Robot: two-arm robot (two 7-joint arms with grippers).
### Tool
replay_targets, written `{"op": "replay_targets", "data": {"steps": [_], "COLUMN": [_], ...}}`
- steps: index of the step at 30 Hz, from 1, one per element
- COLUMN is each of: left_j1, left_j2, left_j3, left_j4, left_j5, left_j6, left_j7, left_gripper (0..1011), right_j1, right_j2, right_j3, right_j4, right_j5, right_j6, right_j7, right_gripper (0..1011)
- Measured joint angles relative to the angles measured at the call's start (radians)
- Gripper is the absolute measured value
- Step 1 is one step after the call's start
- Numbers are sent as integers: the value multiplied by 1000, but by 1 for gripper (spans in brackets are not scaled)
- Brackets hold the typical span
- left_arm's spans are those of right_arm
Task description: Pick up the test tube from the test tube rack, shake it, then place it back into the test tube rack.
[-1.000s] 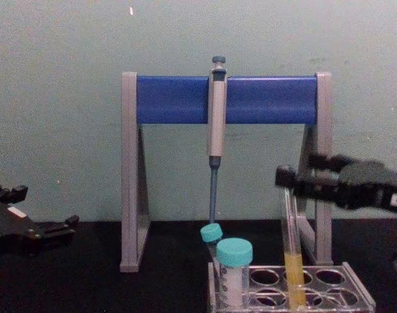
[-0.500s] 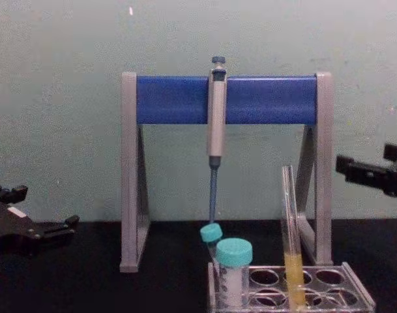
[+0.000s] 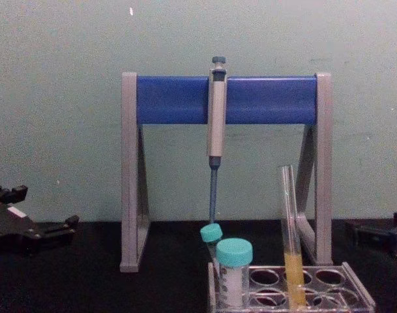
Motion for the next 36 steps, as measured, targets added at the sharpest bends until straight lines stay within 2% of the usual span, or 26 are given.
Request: {"op": "replay_targets", "data": {"steps": [5, 36], "left_j1": [0, 0], "left_j2": [0, 0], "left_j3": [0, 0], "left_j4": [0, 0], "left_j5": [0, 0], "left_j6": [0, 0], "left_j7": [0, 0], "left_gripper": [1001, 1001], "right_j1": [-6, -3], "right_j2": [-13, -9], "right_j3": [14, 8], "right_j4": [17, 11], "right_j5": [7, 6], "right_j6": [9, 7], "right_j7": [14, 11], "right_gripper": [1000, 1000]}}
